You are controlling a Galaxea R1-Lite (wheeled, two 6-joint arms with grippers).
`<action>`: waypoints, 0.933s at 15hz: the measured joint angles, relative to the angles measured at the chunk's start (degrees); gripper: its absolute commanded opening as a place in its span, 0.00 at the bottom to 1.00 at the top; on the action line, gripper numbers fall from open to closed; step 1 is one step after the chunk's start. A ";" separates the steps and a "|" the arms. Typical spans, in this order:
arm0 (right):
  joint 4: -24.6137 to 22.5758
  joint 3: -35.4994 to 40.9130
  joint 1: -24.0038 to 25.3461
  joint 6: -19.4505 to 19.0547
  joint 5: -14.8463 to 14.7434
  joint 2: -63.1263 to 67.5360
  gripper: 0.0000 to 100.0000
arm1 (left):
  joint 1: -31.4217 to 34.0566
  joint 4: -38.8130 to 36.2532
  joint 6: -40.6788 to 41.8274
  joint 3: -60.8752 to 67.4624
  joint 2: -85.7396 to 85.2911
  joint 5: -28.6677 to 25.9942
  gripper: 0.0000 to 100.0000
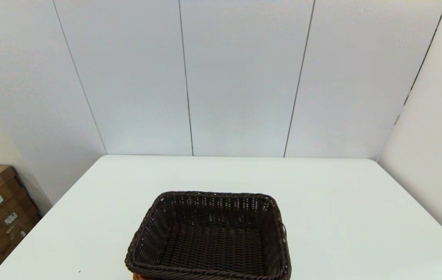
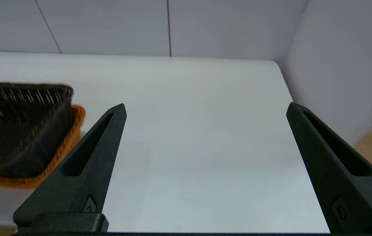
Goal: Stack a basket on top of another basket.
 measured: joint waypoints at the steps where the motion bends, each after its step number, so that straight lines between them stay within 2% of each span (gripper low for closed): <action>1: 1.38 0.55 -1.12 0.09 0.04 -2.62 1.00 | 0.00 0.00 0.00 0.00 0.00 0.05 1.00; 6: 2.23 4.99 -4.13 0.11 0.56 -12.54 1.00 | 0.00 0.00 0.00 0.00 0.00 0.02 1.00; 8: 2.08 6.95 -4.49 -0.11 2.71 -15.53 1.00 | 0.00 -0.02 -0.05 0.00 0.00 0.05 1.00; 11: 1.16 11.28 -4.68 -1.67 9.50 -19.41 1.00 | 0.00 0.00 0.00 0.00 0.00 0.02 1.00; 12: 0.77 13.01 -4.72 -2.30 10.52 -20.38 1.00 | 0.00 0.00 -0.05 0.00 0.00 0.02 1.00; 14: -2.88 17.18 -4.74 -2.50 10.61 -21.61 1.00 | 0.00 0.00 0.00 0.00 0.00 0.05 1.00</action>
